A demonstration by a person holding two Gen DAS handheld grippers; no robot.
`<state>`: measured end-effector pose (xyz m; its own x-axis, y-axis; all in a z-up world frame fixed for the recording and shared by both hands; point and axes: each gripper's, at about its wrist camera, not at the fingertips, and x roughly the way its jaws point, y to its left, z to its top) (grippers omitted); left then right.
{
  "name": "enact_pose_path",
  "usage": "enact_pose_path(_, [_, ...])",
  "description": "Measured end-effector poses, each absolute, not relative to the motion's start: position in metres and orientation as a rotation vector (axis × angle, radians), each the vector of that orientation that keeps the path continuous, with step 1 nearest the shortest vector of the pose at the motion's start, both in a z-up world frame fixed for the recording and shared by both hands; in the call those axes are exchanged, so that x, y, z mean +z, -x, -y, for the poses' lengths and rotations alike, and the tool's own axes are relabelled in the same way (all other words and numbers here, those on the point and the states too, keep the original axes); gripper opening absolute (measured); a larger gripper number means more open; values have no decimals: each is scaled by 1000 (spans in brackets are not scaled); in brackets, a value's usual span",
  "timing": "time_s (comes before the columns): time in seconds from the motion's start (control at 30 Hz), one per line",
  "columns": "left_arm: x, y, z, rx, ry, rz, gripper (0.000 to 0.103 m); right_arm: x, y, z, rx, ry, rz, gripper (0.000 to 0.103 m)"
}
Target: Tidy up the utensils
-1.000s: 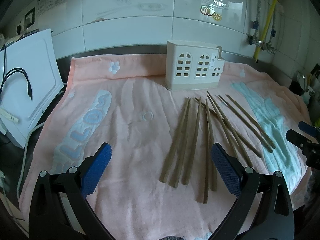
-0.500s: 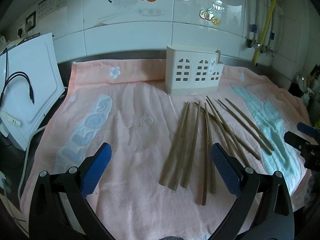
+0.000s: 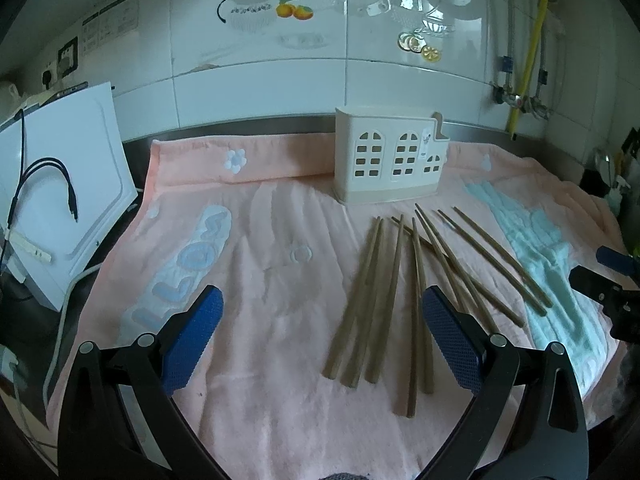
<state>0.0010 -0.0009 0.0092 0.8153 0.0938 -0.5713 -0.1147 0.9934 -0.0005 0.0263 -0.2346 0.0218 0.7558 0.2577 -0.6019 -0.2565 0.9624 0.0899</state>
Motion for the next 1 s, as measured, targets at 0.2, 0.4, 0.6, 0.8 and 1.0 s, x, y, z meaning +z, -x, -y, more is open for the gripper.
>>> enact_pose_path(0.2, [5,-2,2,121,20,-611,97,22,-26,235,279,-6,-656,97])
enact_pose_path(0.4, [0,-5,-3,121,16,-619,94,20,-27,238,277,-15,-659,96])
enact_pose_path(0.6, [-10,-10,-3,108,-1,-650,82,14,-30,240,275,-13,-671,96])
enact_pose_path(0.8, [-26,-21,-1,38,10,-705,63,8,-35,243,273,-12,-682,96])
enact_pose_path(1.0, [-40,-34,1,-22,18,-752,52,-2,-42,247,278,-19,-710,82])
